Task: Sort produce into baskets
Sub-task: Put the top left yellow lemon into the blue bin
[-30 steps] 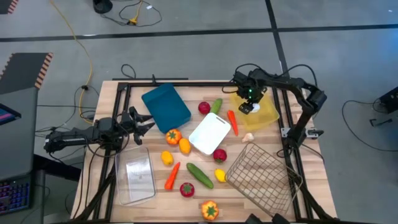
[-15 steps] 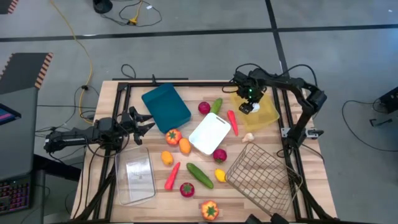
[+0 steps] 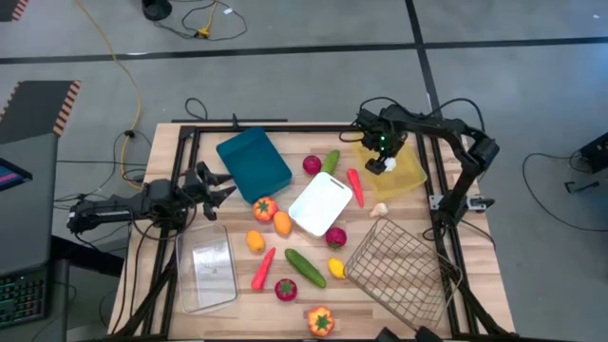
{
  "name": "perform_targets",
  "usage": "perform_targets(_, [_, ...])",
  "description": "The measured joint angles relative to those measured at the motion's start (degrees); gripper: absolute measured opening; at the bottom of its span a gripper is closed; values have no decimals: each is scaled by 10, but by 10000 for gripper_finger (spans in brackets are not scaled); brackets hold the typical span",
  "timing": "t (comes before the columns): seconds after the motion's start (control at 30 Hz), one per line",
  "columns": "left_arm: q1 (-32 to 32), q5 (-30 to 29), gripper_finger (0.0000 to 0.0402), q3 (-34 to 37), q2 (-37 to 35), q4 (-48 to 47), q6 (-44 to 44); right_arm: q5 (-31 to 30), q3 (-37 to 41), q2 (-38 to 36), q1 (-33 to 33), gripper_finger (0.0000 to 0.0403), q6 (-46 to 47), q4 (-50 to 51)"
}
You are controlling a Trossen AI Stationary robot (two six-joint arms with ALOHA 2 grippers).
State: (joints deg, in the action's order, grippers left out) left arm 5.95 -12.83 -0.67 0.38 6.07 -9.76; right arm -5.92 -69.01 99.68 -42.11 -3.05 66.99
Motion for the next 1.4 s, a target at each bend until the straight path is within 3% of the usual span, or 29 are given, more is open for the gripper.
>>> perform_targets(0.23, [0,14,187,-31,10,27,1,0,0,-43,0,375,0,-3])
perform_targets(0.43, [0,10,187,-105,89,0,24,0,0,-100,2,374,0,-8])
perform_targets(0.63, [0,10,187,-251,228,-187,9,0,0,-155,6,374,2,-12])
perform_targets(0.97, [0,80,187,-520,484,-496,-191,0,0,-199,39,374,16,-16])
perform_targets(1.03, [0,104,187,-569,531,-546,-199,0,0,-199,47,374,16,-16])
perform_targets(1.2, [-15,185,187,-648,637,-602,-52,0,0,-198,71,374,16,-23])
perform_targets(1.4, [-56,244,187,-663,726,-614,129,0,0,-198,100,374,16,-31])
